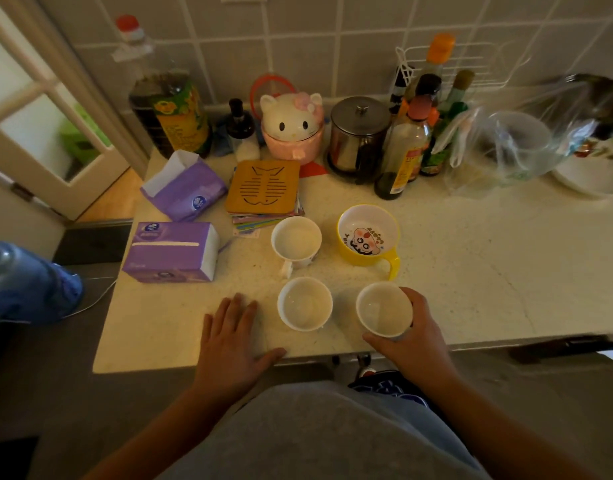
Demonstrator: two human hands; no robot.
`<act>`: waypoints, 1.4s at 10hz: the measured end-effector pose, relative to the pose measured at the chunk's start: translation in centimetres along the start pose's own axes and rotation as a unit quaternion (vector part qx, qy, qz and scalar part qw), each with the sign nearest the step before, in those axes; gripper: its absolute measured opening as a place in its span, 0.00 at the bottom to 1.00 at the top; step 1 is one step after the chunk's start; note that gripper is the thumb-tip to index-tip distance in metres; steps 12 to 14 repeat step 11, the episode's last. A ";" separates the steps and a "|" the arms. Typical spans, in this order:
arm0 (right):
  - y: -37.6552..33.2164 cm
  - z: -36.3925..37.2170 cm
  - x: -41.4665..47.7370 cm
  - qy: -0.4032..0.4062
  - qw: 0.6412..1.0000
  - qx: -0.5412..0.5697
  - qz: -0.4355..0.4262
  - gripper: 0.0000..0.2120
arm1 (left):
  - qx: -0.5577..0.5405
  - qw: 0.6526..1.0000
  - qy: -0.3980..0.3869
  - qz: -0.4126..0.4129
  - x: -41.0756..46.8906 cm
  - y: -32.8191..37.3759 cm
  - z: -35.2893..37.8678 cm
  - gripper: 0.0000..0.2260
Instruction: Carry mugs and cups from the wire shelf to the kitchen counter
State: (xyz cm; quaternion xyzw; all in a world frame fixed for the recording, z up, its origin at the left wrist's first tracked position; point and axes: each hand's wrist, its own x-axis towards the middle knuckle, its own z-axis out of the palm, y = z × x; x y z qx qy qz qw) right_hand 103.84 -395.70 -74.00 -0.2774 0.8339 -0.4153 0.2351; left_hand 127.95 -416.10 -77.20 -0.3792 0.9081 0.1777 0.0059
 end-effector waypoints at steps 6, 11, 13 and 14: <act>0.1 0.8 0.7 0.026 1.000 -0.007 -0.006 0.42 | 0.040 0.999 0.008 -0.010 0.0 0.1 0.5 0.46; -1.5 -0.7 0.5 0.032 0.999 -0.009 0.013 0.56 | -0.060 0.997 0.039 -0.031 -2.4 1.5 -0.4 0.28; -1.5 -0.7 0.5 0.032 0.999 -0.009 0.013 0.56 | -0.060 0.997 0.039 -0.031 -2.4 1.5 -0.4 0.28; -1.5 -0.7 0.5 0.032 0.999 -0.009 0.013 0.56 | -0.060 0.997 0.039 -0.031 -2.4 1.5 -0.4 0.28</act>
